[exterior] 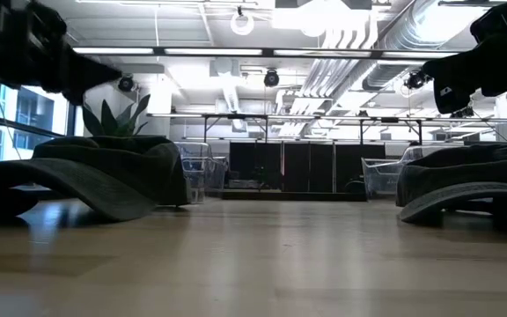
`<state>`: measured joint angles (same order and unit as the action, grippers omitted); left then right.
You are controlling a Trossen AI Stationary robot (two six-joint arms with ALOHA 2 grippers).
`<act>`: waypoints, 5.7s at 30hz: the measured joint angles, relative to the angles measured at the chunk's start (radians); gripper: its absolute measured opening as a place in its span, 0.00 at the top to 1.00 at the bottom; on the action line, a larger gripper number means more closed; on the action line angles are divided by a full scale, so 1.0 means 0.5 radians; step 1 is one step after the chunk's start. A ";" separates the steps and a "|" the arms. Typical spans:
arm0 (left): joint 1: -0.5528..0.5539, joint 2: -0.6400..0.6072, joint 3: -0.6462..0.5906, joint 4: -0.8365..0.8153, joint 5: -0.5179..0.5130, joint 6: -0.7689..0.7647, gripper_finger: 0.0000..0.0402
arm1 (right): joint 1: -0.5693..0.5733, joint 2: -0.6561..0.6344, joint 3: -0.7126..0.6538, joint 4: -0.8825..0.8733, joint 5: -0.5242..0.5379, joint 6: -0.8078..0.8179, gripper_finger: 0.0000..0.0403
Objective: Pick & Place hat
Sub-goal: Put the left black cap into the left transparent bin
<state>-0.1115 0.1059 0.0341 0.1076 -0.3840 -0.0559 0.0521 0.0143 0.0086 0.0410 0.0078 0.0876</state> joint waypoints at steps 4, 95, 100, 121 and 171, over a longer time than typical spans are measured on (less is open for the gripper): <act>-0.001 0.250 0.204 -0.143 -0.104 -0.154 0.98 | 0.000 0.000 0.000 0.000 -0.001 0.000 1.00; 0.210 2.612 1.357 -0.464 0.494 0.092 0.41 | 0.001 0.000 -0.001 -0.001 -0.001 -0.001 1.00; 0.210 2.766 1.439 -0.478 0.607 0.214 0.61 | 0.001 0.001 0.000 0.006 0.018 -0.008 1.00; 0.210 2.149 2.142 -1.271 0.890 0.236 0.99 | 0.120 0.503 -0.001 1.003 0.264 0.497 1.00; 0.209 1.952 1.560 -0.633 0.622 -0.109 1.00 | 0.146 3.310 2.303 -0.114 0.461 -0.201 0.26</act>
<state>-0.0070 1.0817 0.8139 -0.2088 -0.0727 -0.1104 0.1249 1.6693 1.1603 -0.0158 0.2381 -0.0128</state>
